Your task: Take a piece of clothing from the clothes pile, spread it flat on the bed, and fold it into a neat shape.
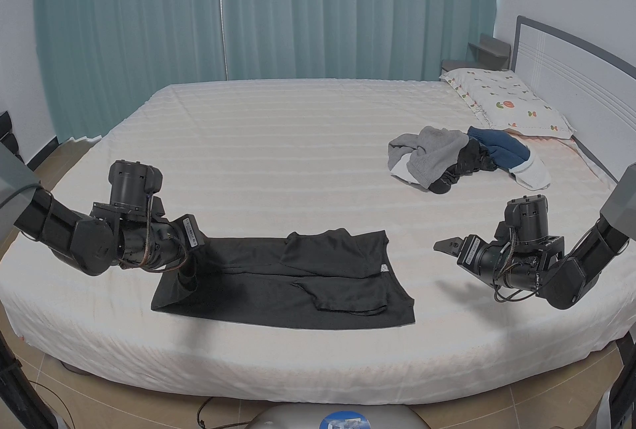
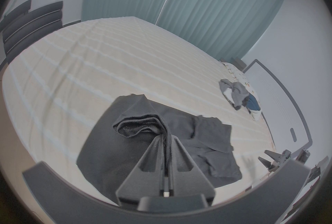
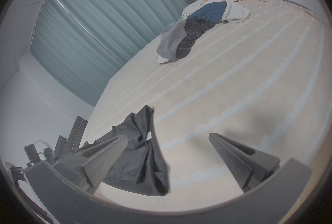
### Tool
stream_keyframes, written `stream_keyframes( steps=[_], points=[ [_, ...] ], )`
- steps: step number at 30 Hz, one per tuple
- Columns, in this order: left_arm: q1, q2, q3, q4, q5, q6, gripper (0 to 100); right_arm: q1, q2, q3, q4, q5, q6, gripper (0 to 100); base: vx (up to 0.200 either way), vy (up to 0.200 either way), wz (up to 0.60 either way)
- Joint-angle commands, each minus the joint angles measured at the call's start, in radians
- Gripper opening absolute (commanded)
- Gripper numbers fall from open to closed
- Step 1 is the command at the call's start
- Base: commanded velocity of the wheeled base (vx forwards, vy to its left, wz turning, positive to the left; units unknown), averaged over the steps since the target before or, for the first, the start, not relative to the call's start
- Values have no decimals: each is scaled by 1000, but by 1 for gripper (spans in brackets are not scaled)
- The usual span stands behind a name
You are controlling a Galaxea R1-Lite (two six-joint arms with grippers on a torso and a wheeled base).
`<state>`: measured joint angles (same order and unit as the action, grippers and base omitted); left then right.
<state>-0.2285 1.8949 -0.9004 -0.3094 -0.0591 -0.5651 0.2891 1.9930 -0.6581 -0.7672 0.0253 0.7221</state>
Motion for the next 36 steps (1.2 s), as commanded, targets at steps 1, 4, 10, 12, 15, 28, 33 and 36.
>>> stream_keyframes(
  steps=[1,4,10,12,15,28,33,36],
  points=[
    [-72,-17,-57,42,7,-39,0,4,-3,2,0,1,-1,100,0,-200,0],
    [-109,-7,-87,73,9,-41,0,4,-3,3,0,1,-1,100,0,-200,0],
    [-166,24,-181,159,10,-47,0,5,-5,3,0,1,-1,100,0,-200,0],
    [-181,41,-206,173,10,-59,0,5,-8,5,0,1,-1,100,0,-200,0],
    [-201,70,-230,176,13,-75,0,7,-10,5,0,1,-1,100,0,-200,0],
    [-262,207,-304,170,91,-185,0,13,-3,12,0,1,-9,100,0,-46,0],
    [-272,219,-305,168,90,-197,100,10,3,11,0,1,-9,100,0,0,0],
    [-272,214,-304,167,88,-199,100,12,4,12,0,1,-9,100,0,0,0]
  ],
)
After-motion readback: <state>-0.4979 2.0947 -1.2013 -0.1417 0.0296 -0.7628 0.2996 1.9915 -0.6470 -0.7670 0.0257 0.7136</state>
